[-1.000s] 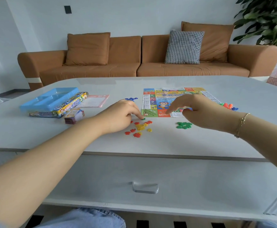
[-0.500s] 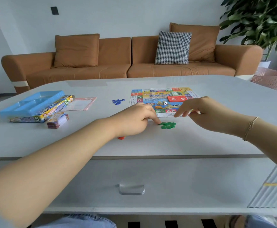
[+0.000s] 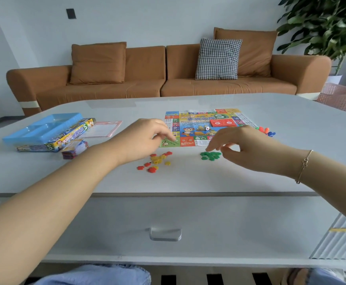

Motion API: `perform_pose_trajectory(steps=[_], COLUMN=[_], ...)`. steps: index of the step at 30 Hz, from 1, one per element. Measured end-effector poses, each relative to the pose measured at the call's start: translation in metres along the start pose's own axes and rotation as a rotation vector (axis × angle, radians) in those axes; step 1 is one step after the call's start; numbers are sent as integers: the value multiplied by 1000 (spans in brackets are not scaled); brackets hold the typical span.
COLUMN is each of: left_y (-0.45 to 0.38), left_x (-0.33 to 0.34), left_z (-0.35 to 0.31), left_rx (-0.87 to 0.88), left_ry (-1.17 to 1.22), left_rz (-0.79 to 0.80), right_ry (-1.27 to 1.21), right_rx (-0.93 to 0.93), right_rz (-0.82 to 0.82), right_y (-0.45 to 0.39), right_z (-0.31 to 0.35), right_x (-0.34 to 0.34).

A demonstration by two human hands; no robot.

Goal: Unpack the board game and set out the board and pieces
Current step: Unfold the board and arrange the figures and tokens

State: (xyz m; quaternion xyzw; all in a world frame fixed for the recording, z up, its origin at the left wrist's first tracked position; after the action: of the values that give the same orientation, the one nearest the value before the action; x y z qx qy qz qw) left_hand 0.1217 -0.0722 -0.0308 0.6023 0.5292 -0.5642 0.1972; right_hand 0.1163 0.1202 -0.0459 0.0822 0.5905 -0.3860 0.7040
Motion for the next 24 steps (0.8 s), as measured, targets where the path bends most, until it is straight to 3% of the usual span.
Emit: perform_pose_trajectory(steps=[7,13,24], left_y=[39,46,41], left_x=[-12,-5,1], left_z=[35,34,34], left_rx=[-109,34,99], left_ry=[-64,-147,-134], left_rz=[37,17,-5], right_ry=[44,83,93], right_rx=[-49,-70,-92], right_rz=[127,143,90], right_y=[-38,-57,-54], right_z=[30,42,31], right_x=[36,51,44])
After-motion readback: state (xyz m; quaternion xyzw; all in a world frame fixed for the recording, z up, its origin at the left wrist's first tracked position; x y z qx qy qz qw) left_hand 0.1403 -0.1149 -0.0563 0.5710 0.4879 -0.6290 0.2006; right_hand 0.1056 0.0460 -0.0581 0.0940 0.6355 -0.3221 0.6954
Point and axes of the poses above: each hand's wrist, its own y-axis away from the middle knuckle, its own x-axis out of the palm, z = x × y, the point moved 7 cm from there along -y, towards the middle knuckle, and after that the axes turned 1 degree about z, right-handed, at the moved point
